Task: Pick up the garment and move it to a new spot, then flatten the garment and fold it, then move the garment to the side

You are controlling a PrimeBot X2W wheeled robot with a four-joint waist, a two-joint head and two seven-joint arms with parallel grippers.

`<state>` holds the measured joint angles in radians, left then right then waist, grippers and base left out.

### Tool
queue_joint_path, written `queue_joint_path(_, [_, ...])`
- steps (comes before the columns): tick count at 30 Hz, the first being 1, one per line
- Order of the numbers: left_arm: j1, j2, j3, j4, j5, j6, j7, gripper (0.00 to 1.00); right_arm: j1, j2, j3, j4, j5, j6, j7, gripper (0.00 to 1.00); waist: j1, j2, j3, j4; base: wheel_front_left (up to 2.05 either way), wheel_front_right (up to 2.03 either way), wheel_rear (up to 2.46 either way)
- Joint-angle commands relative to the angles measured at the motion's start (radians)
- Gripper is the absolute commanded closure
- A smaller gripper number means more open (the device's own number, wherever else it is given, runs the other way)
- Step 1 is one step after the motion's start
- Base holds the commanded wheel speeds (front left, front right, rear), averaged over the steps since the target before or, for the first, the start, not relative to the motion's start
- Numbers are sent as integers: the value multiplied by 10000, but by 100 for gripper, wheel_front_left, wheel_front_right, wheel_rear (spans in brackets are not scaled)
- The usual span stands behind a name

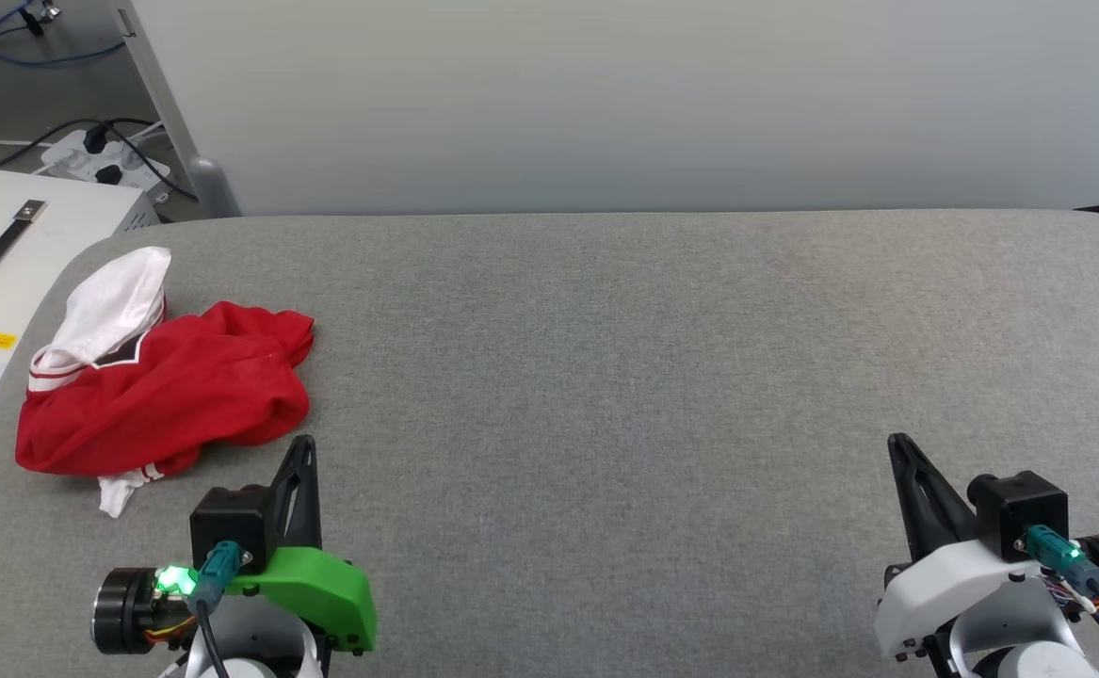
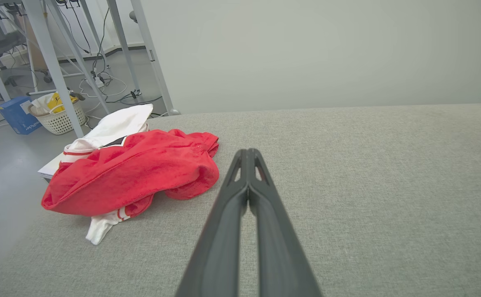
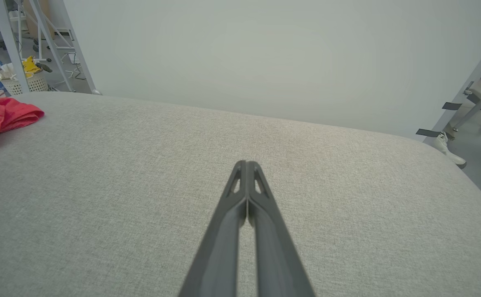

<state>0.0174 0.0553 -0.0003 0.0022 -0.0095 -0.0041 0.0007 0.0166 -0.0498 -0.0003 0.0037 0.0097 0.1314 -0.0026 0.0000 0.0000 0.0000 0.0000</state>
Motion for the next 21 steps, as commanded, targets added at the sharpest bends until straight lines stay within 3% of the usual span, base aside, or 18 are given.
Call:
queue_joint_path(1, [-174, -51, 3, -22, 95, 41, -7, 100, -166, -4, 3, -37, -97, -7, 26, 100, 0, 0, 0, 0, 0, 0, 0])
queue_joint_path(21, [-174, -51, 3, -22, 95, 41, -7, 100, -166, -4, 3, -37, -97, -7, 26, 100, 0, 0, 0, 0, 0, 0, 0])
